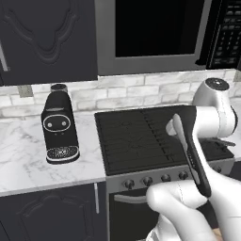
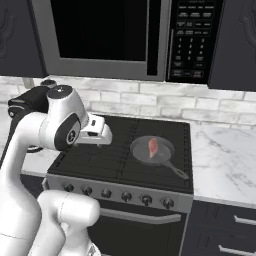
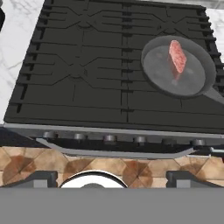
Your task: Pick up the pan with the steak in it and place it on the dining table. Then place the steak on the plate.
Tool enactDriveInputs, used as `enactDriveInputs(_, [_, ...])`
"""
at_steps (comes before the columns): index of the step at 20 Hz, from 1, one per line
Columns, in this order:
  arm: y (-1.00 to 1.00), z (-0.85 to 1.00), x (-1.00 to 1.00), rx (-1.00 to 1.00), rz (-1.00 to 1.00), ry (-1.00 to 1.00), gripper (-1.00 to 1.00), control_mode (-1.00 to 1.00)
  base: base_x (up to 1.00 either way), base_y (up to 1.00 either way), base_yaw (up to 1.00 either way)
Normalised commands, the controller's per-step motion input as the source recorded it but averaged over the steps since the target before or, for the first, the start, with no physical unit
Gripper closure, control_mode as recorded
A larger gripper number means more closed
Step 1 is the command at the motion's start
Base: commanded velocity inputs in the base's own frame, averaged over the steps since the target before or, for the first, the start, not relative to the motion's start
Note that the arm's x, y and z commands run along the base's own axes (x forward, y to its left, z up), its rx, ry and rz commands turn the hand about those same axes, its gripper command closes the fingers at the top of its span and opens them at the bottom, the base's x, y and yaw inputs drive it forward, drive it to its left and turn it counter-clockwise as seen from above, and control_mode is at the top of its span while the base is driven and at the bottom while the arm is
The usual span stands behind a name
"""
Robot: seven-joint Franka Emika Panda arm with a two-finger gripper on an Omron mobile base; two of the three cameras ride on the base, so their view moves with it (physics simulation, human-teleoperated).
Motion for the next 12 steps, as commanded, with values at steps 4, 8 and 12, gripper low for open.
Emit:
enactDriveInputs(4, [-0.41,-0.2,-0.16,0.0,-0.01,0.0,-1.0,-1.0,0.0,0.0,0.0])
enactDriveInputs(8, [-0.44,-0.14,-0.01,0.0,-0.01,0.0,-1.0,-1.0,0.0,0.0,0.0])
enactDriveInputs(12, [-0.49,-0.14,0.0,0.0,-0.03,0.0,-1.0,-1.0,0.0,0.0,0.0])
